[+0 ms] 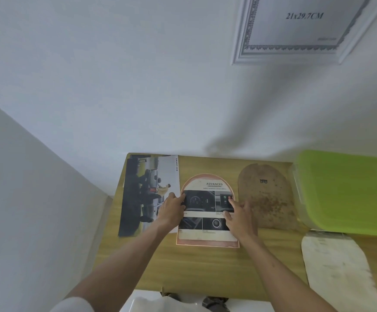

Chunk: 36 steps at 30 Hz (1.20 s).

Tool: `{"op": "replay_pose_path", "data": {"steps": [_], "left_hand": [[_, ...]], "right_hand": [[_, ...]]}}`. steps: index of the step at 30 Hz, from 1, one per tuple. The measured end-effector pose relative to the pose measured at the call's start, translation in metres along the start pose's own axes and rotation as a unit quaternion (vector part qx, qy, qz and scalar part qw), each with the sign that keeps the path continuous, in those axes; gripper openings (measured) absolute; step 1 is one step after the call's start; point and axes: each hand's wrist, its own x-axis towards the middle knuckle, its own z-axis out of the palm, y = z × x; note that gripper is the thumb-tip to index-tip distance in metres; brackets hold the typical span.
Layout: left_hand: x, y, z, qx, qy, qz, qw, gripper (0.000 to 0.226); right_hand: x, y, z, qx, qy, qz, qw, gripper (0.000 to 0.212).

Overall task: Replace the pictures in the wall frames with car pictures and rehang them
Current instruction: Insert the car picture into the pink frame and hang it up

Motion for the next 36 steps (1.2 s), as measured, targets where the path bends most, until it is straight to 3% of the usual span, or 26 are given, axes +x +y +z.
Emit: {"op": "replay_pose_path", "data": {"steps": [8,14,18,22,25,29,36], "left_hand": [[-0.003,0.001,-0.002,0.000,0.006,0.007,1.000,0.041],[-0.004,0.034,-0.006,0.012,0.129,0.093,0.987,0.034],[-0.004,0.106,0.006,-0.080,0.079,0.124,0.986,0.043],[-0.011,0.176,0.036,-0.150,-0.036,0.092,0.984,0.047],[-0.010,0.208,0.062,-0.141,-0.073,0.033,0.987,0.045],[-0.003,0.231,0.075,-0.148,-0.086,-0.090,0.981,0.056],[0.011,0.236,0.069,-0.262,-0.018,-0.175,0.949,0.057]], "right_hand": [[-0.003,-0.001,-0.003,0.013,-0.001,0.006,1.000,0.053],[-0.002,0.020,-0.020,0.039,0.056,0.008,0.998,0.045],[0.004,0.053,-0.042,0.021,0.091,0.075,0.993,0.049],[0.010,0.092,-0.058,-0.039,0.056,0.150,0.986,0.062],[0.009,0.110,-0.060,-0.053,0.030,0.165,0.984,0.062],[0.006,0.119,-0.056,-0.033,0.021,0.144,0.989,0.064],[0.010,0.127,-0.059,0.039,0.027,0.175,0.984,0.070]]}}
